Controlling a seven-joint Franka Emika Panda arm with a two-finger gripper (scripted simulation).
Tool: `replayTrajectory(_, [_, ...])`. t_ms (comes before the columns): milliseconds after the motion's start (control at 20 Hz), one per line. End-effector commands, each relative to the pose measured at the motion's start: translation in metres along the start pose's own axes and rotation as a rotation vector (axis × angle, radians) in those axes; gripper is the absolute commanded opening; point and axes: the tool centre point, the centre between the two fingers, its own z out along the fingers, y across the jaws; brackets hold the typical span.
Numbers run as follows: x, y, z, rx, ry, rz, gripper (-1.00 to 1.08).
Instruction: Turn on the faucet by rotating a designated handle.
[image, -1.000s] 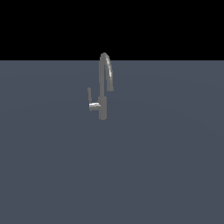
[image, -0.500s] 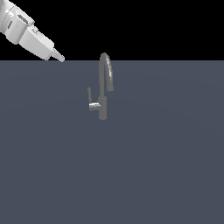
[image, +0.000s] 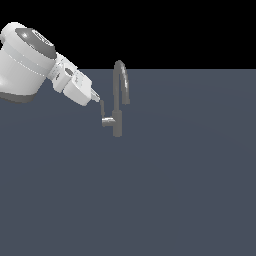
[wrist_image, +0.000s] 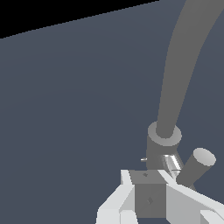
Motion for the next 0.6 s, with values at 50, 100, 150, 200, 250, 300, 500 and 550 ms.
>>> replayTrajectory(50, [-0.0048,0.0032,0.0208,-0.020,-0.005,0.017,-1.00])
replayTrajectory(100, [-0.0053,0.0038,0.0237,-0.023,-0.006,0.019,-1.00])
replayTrajectory(150, [-0.0056,0.0041,0.0255,-0.024,-0.006,0.021,-1.00])
replayTrajectory(200, [-0.0058,0.0042,0.0261,-0.025,-0.006,0.021,-1.00])
replayTrajectory(250, [-0.0058,0.0042,0.0261,-0.025,-0.006,0.021,-1.00])
replayTrajectory(300, [-0.0058,0.0042,0.0261,-0.025,-0.006,0.021,-1.00])
replayTrajectory(500, [-0.0036,0.0094,0.0248,-0.025,-0.006,0.021,-1.00])
replayTrajectory(550, [-0.0028,0.0119,0.0241,-0.025,-0.006,0.021,-1.00])
